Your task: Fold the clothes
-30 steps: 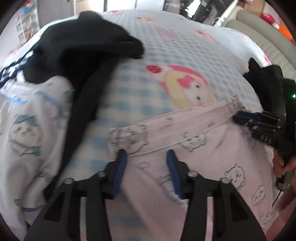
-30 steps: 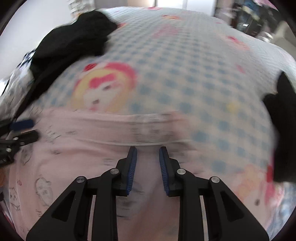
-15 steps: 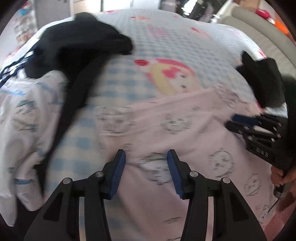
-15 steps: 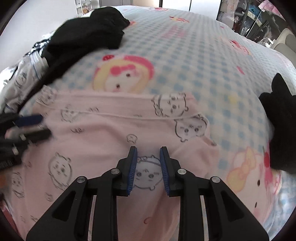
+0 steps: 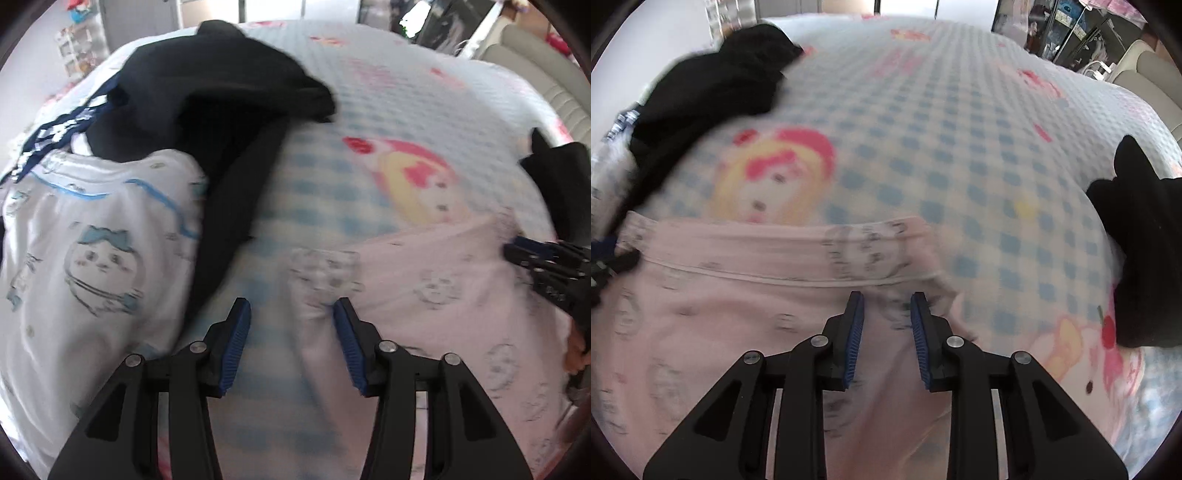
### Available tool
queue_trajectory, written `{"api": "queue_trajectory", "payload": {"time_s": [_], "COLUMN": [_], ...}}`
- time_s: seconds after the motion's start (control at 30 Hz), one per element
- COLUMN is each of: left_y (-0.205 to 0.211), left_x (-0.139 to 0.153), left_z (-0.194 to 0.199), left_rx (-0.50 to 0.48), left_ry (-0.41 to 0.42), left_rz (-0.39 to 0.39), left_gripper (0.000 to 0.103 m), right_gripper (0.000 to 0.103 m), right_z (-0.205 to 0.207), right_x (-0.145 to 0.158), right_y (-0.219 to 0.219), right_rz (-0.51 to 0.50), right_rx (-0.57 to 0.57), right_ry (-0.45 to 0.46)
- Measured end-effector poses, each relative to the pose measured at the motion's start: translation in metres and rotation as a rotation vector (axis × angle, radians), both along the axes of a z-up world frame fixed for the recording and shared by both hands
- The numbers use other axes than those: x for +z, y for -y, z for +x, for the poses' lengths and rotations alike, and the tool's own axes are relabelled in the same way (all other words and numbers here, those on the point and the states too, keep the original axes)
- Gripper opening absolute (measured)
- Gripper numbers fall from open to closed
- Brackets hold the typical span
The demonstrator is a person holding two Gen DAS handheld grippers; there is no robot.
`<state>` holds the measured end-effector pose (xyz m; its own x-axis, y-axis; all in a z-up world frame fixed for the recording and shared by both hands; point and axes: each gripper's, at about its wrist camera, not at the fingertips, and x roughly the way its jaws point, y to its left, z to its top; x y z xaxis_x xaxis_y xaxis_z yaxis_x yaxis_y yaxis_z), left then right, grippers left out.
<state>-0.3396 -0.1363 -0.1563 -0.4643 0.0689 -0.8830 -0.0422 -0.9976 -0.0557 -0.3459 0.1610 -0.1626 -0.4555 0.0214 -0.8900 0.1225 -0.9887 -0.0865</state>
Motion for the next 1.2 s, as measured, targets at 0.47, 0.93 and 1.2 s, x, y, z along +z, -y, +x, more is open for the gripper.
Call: {"api": "queue_trajectory", "payload": {"time_s": [0.47, 0.93, 1.2], "left_y": [-0.045, -0.058, -0.057], "left_x": [0.014, 0.008, -0.012], "left_z": [0.081, 0.119, 0.129], "left_rx": [-0.136, -0.152, -0.137], "left_ry": [-0.003, -0.007, 0.053], "left_rz": [0.101, 0.098, -0.091], "left_gripper": [0.051, 0.051, 0.057], "right_gripper": [0.028, 0.027, 0.022], "right_z": [0.089, 0.131, 0.148], "right_x": [0.035, 0.03, 0.009], "right_y": [0.026, 0.011, 0.007], "right_rz": [-0.157, -0.168, -0.04], "right_rx": [0.096, 0.002, -0.007], "right_ry": [-0.023, -0.007, 0.008]}}
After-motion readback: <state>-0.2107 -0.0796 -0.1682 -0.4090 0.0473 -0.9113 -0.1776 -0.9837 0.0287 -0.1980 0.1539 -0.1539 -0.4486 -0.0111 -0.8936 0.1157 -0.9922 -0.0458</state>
